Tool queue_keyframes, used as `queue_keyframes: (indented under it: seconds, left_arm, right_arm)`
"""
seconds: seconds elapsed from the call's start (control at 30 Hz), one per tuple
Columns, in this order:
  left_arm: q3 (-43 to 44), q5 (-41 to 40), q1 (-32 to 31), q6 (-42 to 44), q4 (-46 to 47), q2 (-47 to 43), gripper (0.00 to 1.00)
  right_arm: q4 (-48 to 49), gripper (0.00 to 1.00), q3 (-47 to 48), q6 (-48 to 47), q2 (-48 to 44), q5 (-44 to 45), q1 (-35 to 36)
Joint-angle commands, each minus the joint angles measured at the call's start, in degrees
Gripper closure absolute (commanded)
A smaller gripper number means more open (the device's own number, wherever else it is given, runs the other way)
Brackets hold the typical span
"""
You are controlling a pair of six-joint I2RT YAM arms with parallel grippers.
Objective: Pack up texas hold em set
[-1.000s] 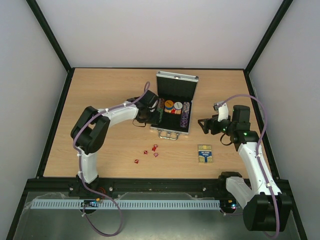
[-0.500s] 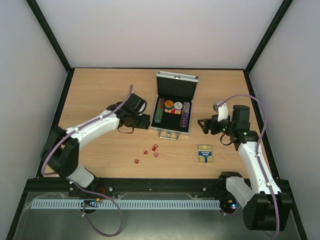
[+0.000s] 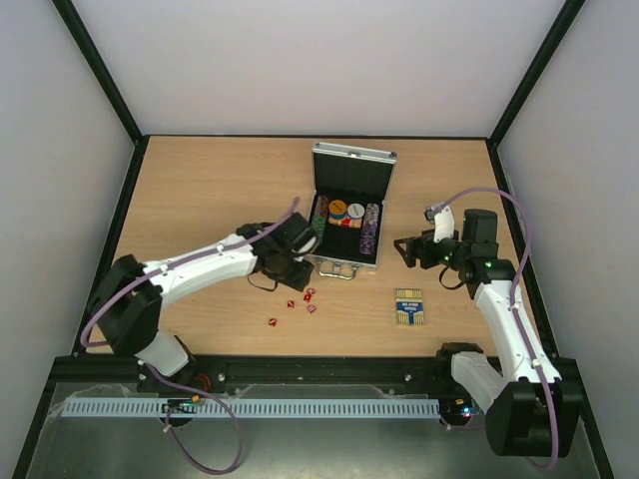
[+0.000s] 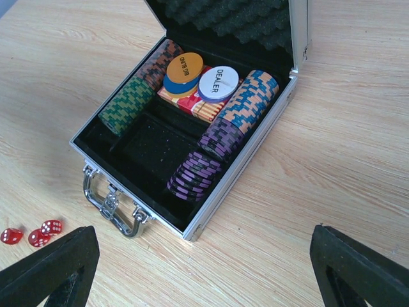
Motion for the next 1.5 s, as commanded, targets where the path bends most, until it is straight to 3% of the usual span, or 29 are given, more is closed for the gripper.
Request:
queue_keyframes:
  seconds: [0.0, 0.3, 0.53, 1.1, 1.47]
  left_arm:
    - [4.6, -2.1, -3.9, 2.4, -4.0, 5.0, 0.52]
    - [8.2, -1.4, -4.4, 7.7, -2.8, 14.5, 0.65]
    - [10.0, -0.9, -4.4, 8.2, -2.1, 18.2, 0.67]
    - [10.2, 1.0, -4.4, 10.3, -2.6, 21.1, 0.69]
    - [11.5, 1.0, -4.4, 10.4, -2.4, 22.1, 0.80]
  right_arm:
    - [-0.2, 0.09, -0.5, -0.7, -0.4, 0.9, -0.2]
    - [-0.2, 0.08, -0.6, -0.8, -0.6, 1.6, -0.2]
    - [-0.3, 0.08, -0.6, -0.8, -0.7, 1.6, -0.2]
    - [-0.5, 0.08, -0.4, -1.0, -0.6, 1.4, -0.2]
    - [-0.4, 0.08, -0.4, -1.1, -0.1, 1.3, -0.2]
